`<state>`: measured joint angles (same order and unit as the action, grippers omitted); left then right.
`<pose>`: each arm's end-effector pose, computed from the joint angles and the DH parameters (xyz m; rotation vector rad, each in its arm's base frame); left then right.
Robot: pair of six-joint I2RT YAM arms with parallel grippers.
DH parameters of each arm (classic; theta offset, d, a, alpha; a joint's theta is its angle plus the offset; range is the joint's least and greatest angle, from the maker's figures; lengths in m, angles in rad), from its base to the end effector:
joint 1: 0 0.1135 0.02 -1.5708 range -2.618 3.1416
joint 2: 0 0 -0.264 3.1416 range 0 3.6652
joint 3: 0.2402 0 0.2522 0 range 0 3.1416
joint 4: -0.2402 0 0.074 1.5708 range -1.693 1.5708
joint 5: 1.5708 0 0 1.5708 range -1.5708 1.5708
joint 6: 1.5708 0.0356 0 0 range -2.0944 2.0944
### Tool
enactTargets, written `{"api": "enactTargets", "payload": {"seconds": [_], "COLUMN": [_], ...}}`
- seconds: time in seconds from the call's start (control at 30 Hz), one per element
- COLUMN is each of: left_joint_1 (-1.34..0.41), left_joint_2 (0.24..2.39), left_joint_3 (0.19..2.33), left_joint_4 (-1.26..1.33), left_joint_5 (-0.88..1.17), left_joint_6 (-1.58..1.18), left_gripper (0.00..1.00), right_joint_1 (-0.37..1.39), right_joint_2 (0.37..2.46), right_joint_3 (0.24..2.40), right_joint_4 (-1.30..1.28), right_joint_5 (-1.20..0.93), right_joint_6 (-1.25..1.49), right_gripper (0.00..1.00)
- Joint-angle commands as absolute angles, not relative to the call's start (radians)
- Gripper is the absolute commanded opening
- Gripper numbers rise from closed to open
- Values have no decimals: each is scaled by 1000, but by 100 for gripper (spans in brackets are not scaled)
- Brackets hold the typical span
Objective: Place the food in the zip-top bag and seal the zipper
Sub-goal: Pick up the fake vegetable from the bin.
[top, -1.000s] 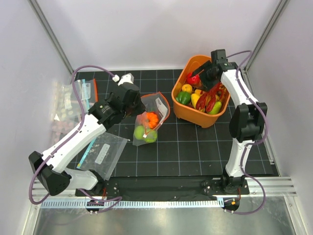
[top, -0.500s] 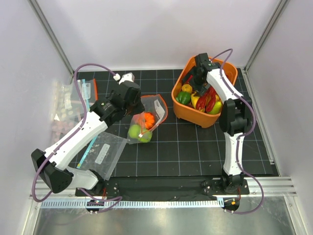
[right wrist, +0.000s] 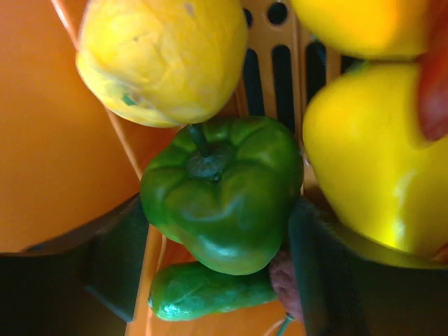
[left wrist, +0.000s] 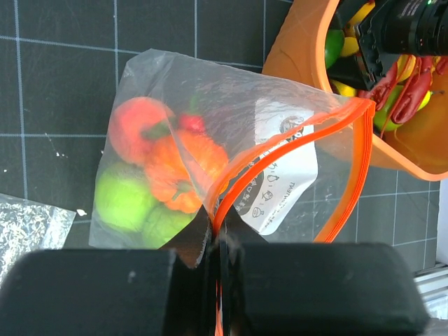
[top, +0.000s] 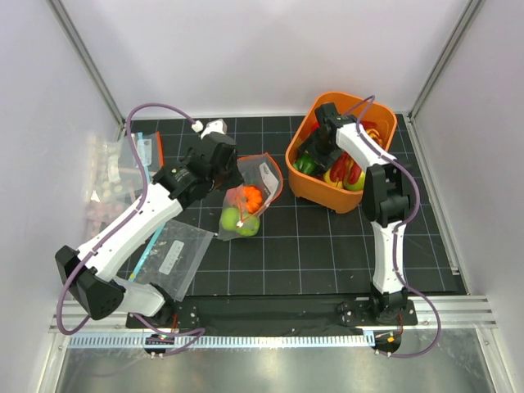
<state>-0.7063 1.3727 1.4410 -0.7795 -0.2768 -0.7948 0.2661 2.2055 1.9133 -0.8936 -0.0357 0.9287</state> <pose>0.2272 -0.1810 0.3783 -0.2475 2.2825 -0.4829 0.4527 0.1247 0.2114 0.9087 2.6718 0.3511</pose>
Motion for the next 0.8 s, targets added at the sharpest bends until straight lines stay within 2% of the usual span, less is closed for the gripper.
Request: {"api": "enactTargets", "payload": {"seconds": [0.0,0.07,0.2,0.5,0.7,0.77], "left_joint_1": [-701,-701,-701,-701,-701,-701], "left_joint_2": [1367,1364,1361,1355,1359,1364], "left_joint_3": [1497,1502,1511,1493,1532,1548], "left_joint_4": [-764,-770,-781,-781,-788,-799], "left_joint_5": [-273,-273,-278,-267,-261,-259], "left_joint_6": [-767,-756,-744,-755,-749,-747], "left_gripper": [2,2,2,1,1,2], "right_joint_1": [262,261,252,233,236,238], "right_joint_2": [2195,2151,2047,1820,1704,1652], "right_joint_3": [1917,1931,1919,1888,1821,1776], "right_joint_4": [-877,-870,-813,-796,-717,-680], "right_joint_5": [-45,-22,-20,-118,-319,-392], "right_joint_6": [937,925,899,838,837,861], "right_gripper": [61,50,37,34,26,19]}}
